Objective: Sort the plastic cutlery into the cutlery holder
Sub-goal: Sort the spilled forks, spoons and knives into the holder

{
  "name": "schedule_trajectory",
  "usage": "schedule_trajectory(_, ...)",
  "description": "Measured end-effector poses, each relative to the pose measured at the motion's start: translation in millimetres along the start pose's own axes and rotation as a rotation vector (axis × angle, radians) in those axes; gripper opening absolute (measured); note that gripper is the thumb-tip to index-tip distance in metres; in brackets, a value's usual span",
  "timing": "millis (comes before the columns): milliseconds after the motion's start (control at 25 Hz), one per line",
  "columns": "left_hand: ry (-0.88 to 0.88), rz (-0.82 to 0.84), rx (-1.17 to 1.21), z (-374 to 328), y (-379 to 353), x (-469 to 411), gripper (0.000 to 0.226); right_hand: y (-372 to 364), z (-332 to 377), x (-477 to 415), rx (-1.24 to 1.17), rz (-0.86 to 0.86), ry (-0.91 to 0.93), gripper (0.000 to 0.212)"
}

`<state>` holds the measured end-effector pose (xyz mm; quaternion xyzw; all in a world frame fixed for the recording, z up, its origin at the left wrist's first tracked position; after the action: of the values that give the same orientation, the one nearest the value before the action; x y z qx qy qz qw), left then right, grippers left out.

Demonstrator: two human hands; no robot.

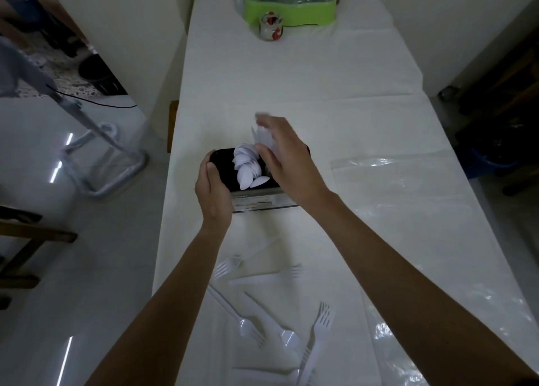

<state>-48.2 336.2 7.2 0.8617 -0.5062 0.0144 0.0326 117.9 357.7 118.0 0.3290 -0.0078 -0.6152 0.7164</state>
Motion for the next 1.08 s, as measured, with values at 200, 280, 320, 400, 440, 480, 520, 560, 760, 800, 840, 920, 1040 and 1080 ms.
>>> schedule_trajectory(200, 0.002, 0.035, -0.014, 0, -1, -1, 0.037, -14, 9, -17, 0.691, 0.043, 0.216, 0.04)
schedule_trajectory(280, 0.009, 0.056, -0.041, -1, -2, 0, 0.038, -12, 1, -19, 0.786, 0.084, 0.133, 0.05)
schedule_trajectory(320, 0.022, 0.083, -0.067, -1, -3, -1, 0.038, -12, -5, -20, 0.799, 0.143, 0.085, 0.056)
schedule_trajectory(400, 0.058, 0.186, -0.123, 2, -5, -4, 0.041, -13, -15, -23, 0.827, 0.264, 0.003, 0.065)
schedule_trajectory(440, 0.058, 0.258, -0.141, 1, -5, -3, 0.042, -11, -16, -25, 0.815, 0.292, -0.022, 0.066)
schedule_trajectory(480, 0.041, 0.322, -0.139, -1, -5, -1, 0.044, -7, -13, -26, 0.774, 0.29, -0.042, 0.067)
schedule_trajectory(520, 0.021, 0.365, -0.13, -2, -2, 6, 0.045, -1, -6, -23, 0.716, 0.255, -0.052, 0.067)
schedule_trajectory(560, 0.028, 0.367, -0.137, 3, 4, 15, 0.045, 9, 3, -14, 0.641, 0.188, -0.059, 0.066)
schedule_trajectory(760, -0.004, 0.34, -0.639, 54, 57, 102, 0.039, 43, 12, 130, 0.344, -0.087, -0.175, 0.039)
schedule_trajectory(800, -0.068, 0.376, -0.79, 61, 61, 113, 0.041, 39, 0, 171, 0.307, -0.064, -0.291, 0.033)
schedule_trajectory(840, -0.123, 0.39, -0.932, 65, 65, 119, 0.039, 34, -13, 211, 0.275, -0.044, -0.406, 0.026)
schedule_trajectory(920, -0.163, 0.378, -1.087, 66, 68, 121, 0.033, 26, -31, 281, 0.259, -0.011, -0.629, 0.013)
schedule_trajectory(1040, -0.141, 0.355, -1.129, 61, 66, 118, 0.029, 14, -49, 345, 0.305, 0.104, -0.95, 0.027)
schedule_trajectory(1080, -0.128, 0.354, -1.13, 61, 65, 117, 0.027, 11, -50, 354, 0.317, 0.144, -1.026, 0.03)
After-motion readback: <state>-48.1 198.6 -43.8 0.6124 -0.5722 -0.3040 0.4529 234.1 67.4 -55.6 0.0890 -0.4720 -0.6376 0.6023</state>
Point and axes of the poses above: each hand's wrist, its own x-axis away from the middle knuckle, its own y-axis out of the back of the hand, z = x × y, the point moved 10 cm from there along -x, towards the middle knuckle, and after that the axes turned 3 degrees about -x, right-handed, at the moved point
